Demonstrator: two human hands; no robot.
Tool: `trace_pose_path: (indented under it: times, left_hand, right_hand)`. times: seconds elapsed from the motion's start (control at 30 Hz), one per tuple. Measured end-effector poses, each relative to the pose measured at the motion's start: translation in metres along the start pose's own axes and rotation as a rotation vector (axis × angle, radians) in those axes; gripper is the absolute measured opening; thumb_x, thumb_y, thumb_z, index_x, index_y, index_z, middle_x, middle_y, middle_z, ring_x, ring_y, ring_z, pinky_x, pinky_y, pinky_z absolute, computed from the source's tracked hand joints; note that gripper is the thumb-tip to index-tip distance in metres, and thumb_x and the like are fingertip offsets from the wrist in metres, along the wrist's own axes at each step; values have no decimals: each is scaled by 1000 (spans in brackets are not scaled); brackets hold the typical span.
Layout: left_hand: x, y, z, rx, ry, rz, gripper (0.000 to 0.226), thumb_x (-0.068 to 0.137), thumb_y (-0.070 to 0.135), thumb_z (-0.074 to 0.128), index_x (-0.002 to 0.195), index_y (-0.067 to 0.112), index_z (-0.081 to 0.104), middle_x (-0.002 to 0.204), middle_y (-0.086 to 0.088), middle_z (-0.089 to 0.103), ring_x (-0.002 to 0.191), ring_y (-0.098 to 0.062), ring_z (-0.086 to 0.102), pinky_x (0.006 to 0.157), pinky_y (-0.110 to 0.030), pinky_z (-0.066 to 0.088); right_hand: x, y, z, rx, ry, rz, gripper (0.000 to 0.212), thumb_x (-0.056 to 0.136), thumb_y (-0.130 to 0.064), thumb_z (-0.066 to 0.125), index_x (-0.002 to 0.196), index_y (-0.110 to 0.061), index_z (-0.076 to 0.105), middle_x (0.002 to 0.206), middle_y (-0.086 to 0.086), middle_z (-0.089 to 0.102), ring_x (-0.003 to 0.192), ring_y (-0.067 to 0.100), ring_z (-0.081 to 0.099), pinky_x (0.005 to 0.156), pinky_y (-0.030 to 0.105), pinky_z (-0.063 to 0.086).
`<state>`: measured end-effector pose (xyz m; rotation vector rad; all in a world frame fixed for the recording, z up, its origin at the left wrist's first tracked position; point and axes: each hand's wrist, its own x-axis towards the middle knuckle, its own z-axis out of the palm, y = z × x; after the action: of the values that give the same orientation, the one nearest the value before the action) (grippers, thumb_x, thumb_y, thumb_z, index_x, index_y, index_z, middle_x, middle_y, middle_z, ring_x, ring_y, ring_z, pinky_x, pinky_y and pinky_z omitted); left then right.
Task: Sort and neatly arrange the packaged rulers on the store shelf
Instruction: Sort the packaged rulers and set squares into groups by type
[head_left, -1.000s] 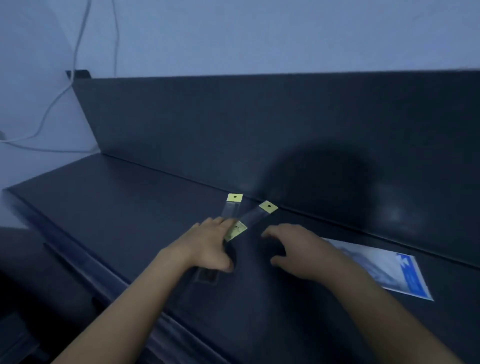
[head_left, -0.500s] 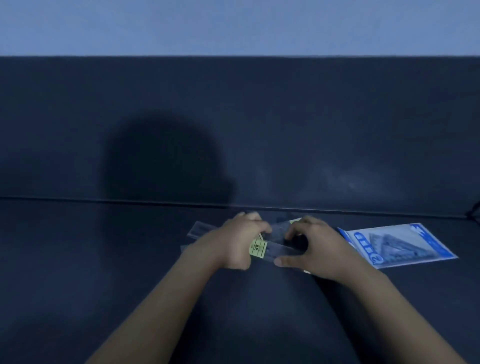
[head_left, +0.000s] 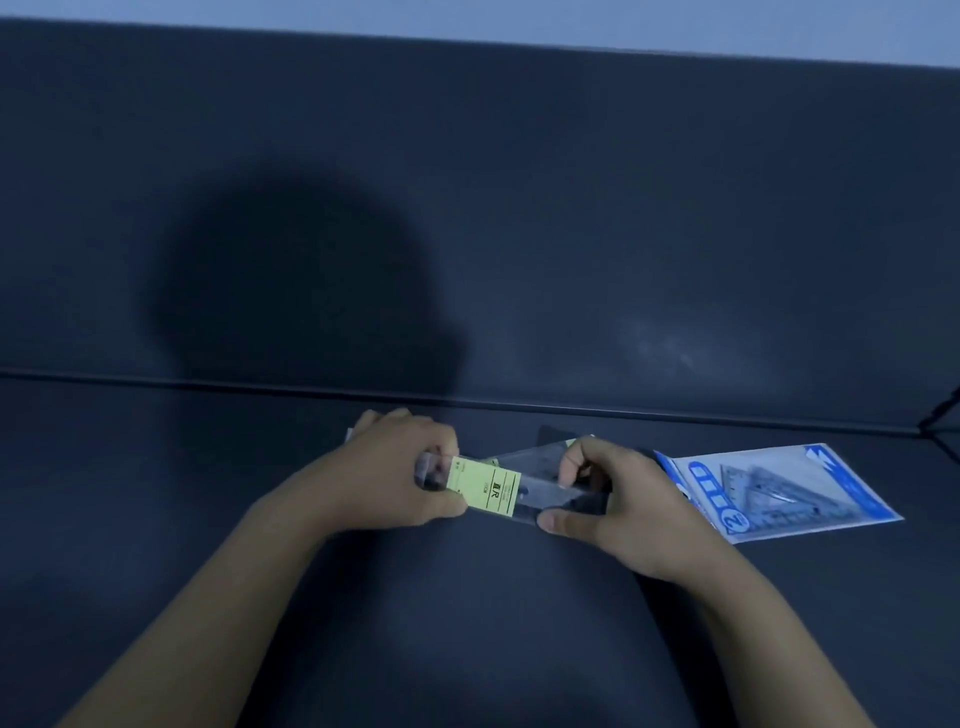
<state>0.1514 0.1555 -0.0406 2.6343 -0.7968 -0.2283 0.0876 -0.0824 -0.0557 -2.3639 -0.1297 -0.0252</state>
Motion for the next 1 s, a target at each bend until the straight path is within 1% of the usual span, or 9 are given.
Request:
trace_pose_path:
  times: [0.07, 0.2, 0.3, 0.43, 0.57, 0.73, 0.83, 0.93, 1.0]
  left_hand:
    - [-1, 1, 1, -51, -16, -8, 18, 79, 41, 68, 76, 29, 56, 75, 16, 57, 79, -2, 51, 85, -28, 34]
    - [-3, 5, -6, -217, -38, -14, 16, 91, 24, 61, 76, 30, 62, 66, 17, 63, 62, 1, 57, 69, -18, 32]
    - [-4, 8, -11, -189, -5, 4, 13, 93, 22, 59, 84, 28, 65, 66, 23, 61, 63, 6, 54, 68, -18, 32]
    - [-7, 17, -17, -310, 24, 53, 14, 93, 20, 60, 85, 28, 68, 81, 17, 69, 71, 4, 61, 66, -19, 42]
    - [-1, 51, -18, -413, 43, 129, 14, 90, 18, 63, 89, 29, 71, 79, 10, 69, 64, -5, 61, 61, -31, 49]
    - [26, 129, -10, -357, -43, 175, 12, 87, 18, 67, 89, 29, 71, 78, 6, 71, 54, 3, 57, 51, -11, 40]
    - [42, 188, 2, -386, -148, 226, 7, 87, 18, 70, 94, 18, 70, 82, -2, 73, 58, -1, 60, 56, -14, 45]
    - [54, 255, 25, -429, -224, 268, 16, 85, 26, 73, 98, 18, 70, 83, 0, 73, 79, -15, 67, 81, -31, 52]
    - [60, 303, 44, -486, -230, 314, 17, 85, 28, 73, 97, 17, 70, 81, 1, 73, 77, -14, 67, 76, -32, 51]
  right_hand:
    - [1, 2, 1, 31, 53, -31, 32, 65, -28, 84, 74, -28, 53, 67, -21, 57, 59, 0, 48, 53, 13, 35]
    - [3, -1, 3, 88, 175, -63, 32, 66, -22, 83, 83, -32, 57, 79, -21, 61, 66, 2, 56, 61, 15, 43]
    - [-5, -4, 2, 122, 239, 1, 32, 67, -25, 83, 86, -33, 59, 81, -20, 61, 73, 2, 59, 70, 21, 47]
    - [-16, -12, -14, 392, 434, 104, 35, 68, -15, 84, 91, -29, 62, 75, -13, 62, 75, 2, 58, 73, 14, 43]
    - [-36, -11, -43, 790, 612, 234, 40, 69, -3, 81, 100, -18, 60, 82, -2, 59, 56, 11, 58, 58, 25, 52]
    - [-80, 6, -86, 970, 796, 299, 38, 74, 8, 73, 106, -7, 58, 84, 6, 57, 65, 14, 57, 51, 20, 50]
    - [-115, 27, -117, 1028, 892, 296, 39, 76, 7, 71, 111, -3, 57, 86, 8, 60, 64, 14, 57, 51, 18, 50]
    - [-150, 54, -148, 1050, 948, 257, 41, 80, 3, 70, 117, -1, 53, 84, 10, 62, 64, 14, 58, 54, 20, 51]
    - [-175, 75, -172, 1075, 955, 234, 40, 84, -4, 69, 119, 1, 49, 79, 12, 57, 61, 16, 56, 55, 23, 51]
